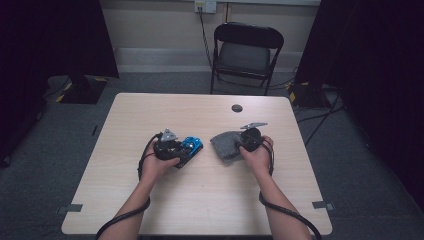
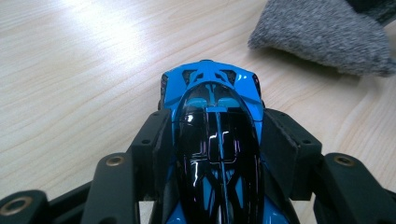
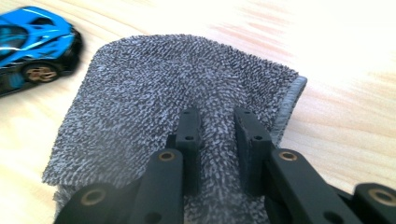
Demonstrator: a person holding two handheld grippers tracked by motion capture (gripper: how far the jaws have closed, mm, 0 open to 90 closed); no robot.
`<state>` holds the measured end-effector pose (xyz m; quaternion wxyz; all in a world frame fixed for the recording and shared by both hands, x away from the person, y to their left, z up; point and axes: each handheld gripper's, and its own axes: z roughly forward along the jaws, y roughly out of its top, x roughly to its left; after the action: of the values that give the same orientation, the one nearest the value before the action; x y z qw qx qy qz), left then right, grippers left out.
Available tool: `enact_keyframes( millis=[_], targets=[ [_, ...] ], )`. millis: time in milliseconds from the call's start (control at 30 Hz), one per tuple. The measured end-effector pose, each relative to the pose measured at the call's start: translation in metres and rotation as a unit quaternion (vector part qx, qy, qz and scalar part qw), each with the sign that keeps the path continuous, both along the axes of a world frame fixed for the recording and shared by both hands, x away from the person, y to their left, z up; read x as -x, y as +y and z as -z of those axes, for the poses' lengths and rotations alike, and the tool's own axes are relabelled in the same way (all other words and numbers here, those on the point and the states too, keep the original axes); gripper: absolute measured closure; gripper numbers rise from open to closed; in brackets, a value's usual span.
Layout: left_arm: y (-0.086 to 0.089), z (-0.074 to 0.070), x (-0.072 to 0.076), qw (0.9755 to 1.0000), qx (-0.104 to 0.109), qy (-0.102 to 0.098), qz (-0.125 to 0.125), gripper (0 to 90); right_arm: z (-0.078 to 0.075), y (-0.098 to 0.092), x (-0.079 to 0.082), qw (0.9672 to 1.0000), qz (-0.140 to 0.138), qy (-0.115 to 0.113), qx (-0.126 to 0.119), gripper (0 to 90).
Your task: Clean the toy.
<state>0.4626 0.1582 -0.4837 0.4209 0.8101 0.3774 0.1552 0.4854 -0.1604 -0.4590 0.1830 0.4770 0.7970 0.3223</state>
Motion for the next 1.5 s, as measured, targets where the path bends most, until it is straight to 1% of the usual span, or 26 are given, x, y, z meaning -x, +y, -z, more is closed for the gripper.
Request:
enact_keyframes(
  millis=[33,133,167,233,300,367,500,600,633,700,833,867,900,933,967,1000,1033,1067,1233,1300,1367,1400,1500],
  targets=[
    [0.0,0.0,0.0,1.0,0.001,0.0,-0.001,44.4,-0.002,-0.002,0.004,1.0,-0.006,-0.003,-0.004,73.6],
    [0.001,0.0,0.0,1.0,0.001,0.0,0.001,44.5,-0.004,-0.003,0.009,0.9998,-0.012,-0.007,-0.011,73.7],
    [0.001,0.0,0.0,1.0,0.003,0.001,0.0,44.5,-0.006,-0.004,0.014,0.9995,-0.021,-0.013,-0.019,73.7],
    [0.001,0.0,0.0,1.0,0.002,0.0,0.0,44.5,-0.007,-0.003,0.016,0.9993,-0.024,-0.013,-0.023,73.7],
    [0.0,0.0,0.0,1.0,0.004,0.0,-0.001,44.5,-0.009,-0.002,0.022,0.9987,-0.038,-0.015,-0.029,73.7],
    [0.0,0.001,0.0,1.0,0.004,-0.001,-0.001,44.5,-0.01,0.0,0.027,0.9983,-0.05,-0.016,-0.028,73.7],
    [0.001,0.001,0.0,1.0,0.005,0.0,0.0,44.5,-0.012,0.006,0.037,0.9962,-0.078,-0.02,-0.031,73.7],
    [0.001,0.001,0.0,1.0,0.005,-0.001,-0.001,44.5,-0.013,0.013,0.045,0.9946,-0.099,-0.019,-0.027,73.7],
    [0.001,0.001,0.0,1.0,0.005,-0.001,0.0,44.5,-0.013,0.017,0.048,0.9936,-0.108,-0.02,-0.028,73.7],
    [0.001,0.001,0.001,1.0,0.006,-0.001,-0.002,44.5,-0.013,0.022,0.052,0.9923,-0.118,-0.019,-0.029,73.7],
    [0.001,0.001,0.001,1.0,0.006,-0.002,-0.002,44.5,-0.01,0.038,0.063,0.9884,-0.148,-0.016,-0.03,73.7],
    [0.001,0.001,0.001,1.0,0.005,-0.002,-0.002,44.5,-0.009,0.043,0.066,0.9871,-0.157,-0.015,-0.029,73.7],
    [0.001,0.001,0.001,1.0,0.004,-0.003,-0.002,44.5,-0.006,0.051,0.071,0.9848,-0.171,-0.013,-0.027,73.7],
    [0.001,0.001,0.001,1.0,0.005,-0.003,-0.002,44.5,-0.005,0.054,0.072,0.984,-0.176,-0.014,-0.024,73.6],
    [0.001,0.001,0.001,1.0,0.005,-0.004,-0.002,44.5,-0.005,0.054,0.072,0.984,-0.176,-0.014,-0.024,73.6],
    [0.001,0.001,0.001,1.0,0.005,-0.004,-0.002,44.5,-0.004,0.058,0.075,0.9831,-0.181,-0.016,-0.019,73.6],
    [0.001,0.001,0.001,1.0,0.006,-0.003,-0.002,44.5,-0.001,0.065,0.078,0.9813,-0.191,-0.014,-0.019,73.6],
    [0.001,0.001,0.001,1.0,0.006,-0.003,-0.002,44.5,-0.001,0.065,0.078,0.9813,-0.191,-0.014,-0.019,73.6],
    [0.001,0.001,0.001,1.0,0.006,-0.004,-0.002,44.5,0.005,0.077,0.082,0.9787,-0.204,-0.008,-0.017,73.5],
    [0.001,0.001,0.001,1.0,0.006,-0.004,-0.003,44.5,0.007,0.08,0.082,0.9786,-0.205,-0.005,-0.019,73.5],
    [0.001,0.001,0.001,1.0,0.006,-0.004,-0.002,44.5,0.008,0.083,0.081,0.979,-0.202,-0.003,-0.025,73.5],
    [0.001,0.001,0.001,1.0,0.004,-0.004,-0.001,44.5,0.009,0.085,0.08,0.9787,-0.204,0.0,-0.027,73.5],
    [0.001,0.001,0.001,1.0,0.004,-0.005,-0.002,44.5,0.013,0.091,0.077,0.9789,-0.203,0.001,-0.024,73.4]
  ],
)
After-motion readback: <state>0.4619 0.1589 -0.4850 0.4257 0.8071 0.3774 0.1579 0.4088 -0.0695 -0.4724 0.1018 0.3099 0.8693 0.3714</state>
